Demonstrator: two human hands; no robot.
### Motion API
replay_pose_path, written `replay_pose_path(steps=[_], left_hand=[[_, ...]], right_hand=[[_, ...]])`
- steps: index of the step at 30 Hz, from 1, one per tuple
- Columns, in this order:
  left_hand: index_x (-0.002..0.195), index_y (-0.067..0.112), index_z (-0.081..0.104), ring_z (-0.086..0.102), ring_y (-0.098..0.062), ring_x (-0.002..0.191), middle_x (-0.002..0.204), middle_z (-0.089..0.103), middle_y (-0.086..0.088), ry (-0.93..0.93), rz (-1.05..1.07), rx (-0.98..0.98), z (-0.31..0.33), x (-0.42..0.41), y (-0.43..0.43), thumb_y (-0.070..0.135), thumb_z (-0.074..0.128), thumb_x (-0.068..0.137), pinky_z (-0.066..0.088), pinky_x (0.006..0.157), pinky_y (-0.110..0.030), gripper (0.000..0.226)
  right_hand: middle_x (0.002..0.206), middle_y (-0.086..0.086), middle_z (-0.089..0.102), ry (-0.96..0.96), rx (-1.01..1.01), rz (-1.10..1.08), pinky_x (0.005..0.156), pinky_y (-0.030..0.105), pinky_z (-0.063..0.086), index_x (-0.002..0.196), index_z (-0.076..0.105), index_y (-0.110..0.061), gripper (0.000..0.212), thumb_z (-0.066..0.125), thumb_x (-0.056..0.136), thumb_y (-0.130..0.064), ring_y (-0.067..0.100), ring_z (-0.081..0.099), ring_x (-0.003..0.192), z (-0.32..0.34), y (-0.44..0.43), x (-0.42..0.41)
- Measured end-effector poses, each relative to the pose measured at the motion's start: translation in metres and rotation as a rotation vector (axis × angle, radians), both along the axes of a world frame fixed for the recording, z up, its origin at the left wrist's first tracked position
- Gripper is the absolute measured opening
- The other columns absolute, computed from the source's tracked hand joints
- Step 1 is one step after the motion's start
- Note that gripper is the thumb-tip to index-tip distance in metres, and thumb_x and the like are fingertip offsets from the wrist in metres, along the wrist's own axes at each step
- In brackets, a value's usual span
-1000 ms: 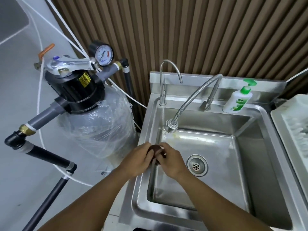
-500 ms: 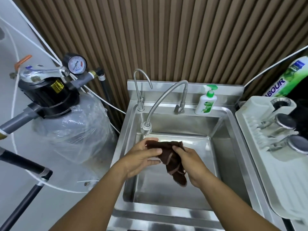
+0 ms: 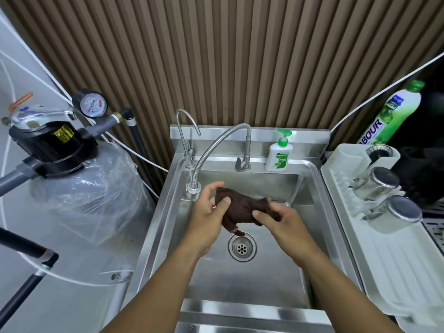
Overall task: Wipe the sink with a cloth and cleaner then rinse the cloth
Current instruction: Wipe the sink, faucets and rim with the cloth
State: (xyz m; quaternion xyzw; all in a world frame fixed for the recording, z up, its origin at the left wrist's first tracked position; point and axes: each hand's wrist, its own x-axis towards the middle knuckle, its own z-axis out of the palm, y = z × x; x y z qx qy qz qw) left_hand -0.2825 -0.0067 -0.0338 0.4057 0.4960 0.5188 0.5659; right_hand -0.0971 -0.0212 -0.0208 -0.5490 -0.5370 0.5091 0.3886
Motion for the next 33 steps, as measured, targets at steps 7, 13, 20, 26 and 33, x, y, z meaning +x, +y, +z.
replay_pose_path(steps=[7,13,20,26,33], left_hand=[[0.128,0.036,0.055,0.07,-0.024,0.1,0.11,0.073,-0.008,0.006,-0.091,0.105,0.025,-0.007,0.008,-0.003,0.052,0.101,0.058,0.083,-0.039,0.047],[0.135,0.02,0.05,0.071,-0.027,0.095,0.107,0.073,-0.017,-0.258,-0.141,0.022,0.037,-0.024,0.016,-0.01,0.053,0.097,0.059,0.086,-0.04,0.048],[0.12,0.019,0.06,0.07,-0.016,0.074,0.087,0.074,-0.009,-0.138,-0.041,-0.105,0.012,-0.024,0.007,0.004,0.063,0.096,0.057,0.063,-0.03,0.028],[0.105,0.026,0.068,0.071,-0.024,0.071,0.086,0.075,-0.013,0.1,0.074,-0.175,-0.019,-0.021,0.002,0.021,0.062,0.099,0.058,0.066,-0.039,0.009],[0.118,0.022,0.062,0.068,-0.018,0.072,0.091,0.07,0.0,0.41,0.244,-0.152,-0.033,-0.051,0.009,0.032,0.06,0.098,0.052,0.068,-0.031,0.022]], right_hand=[[0.08,-0.004,0.075,0.115,0.006,-0.023,0.065,0.021,0.052,0.097,0.073,-0.017,0.022,0.052,0.103,-0.019,0.01,0.068,0.073,0.022,0.012,-0.008],[0.096,0.007,0.076,0.339,-0.142,-0.044,0.071,0.026,0.051,0.106,0.071,-0.007,0.022,0.059,0.099,-0.025,0.017,0.068,0.086,0.03,0.019,-0.016],[0.082,0.026,0.071,0.291,-0.313,0.08,0.057,0.033,0.056,0.095,0.072,-0.002,0.029,0.075,0.087,-0.029,0.031,0.067,0.066,0.027,0.014,-0.024],[0.105,0.02,0.075,0.407,-0.45,0.028,0.068,0.033,0.058,0.117,0.066,0.0,0.034,0.075,0.084,-0.008,0.032,0.073,0.088,-0.005,0.007,-0.035],[0.109,0.02,0.074,0.528,-0.546,-0.124,0.086,0.042,0.059,0.124,0.061,0.001,0.032,0.061,0.093,0.001,0.03,0.074,0.094,-0.033,0.003,-0.038]])
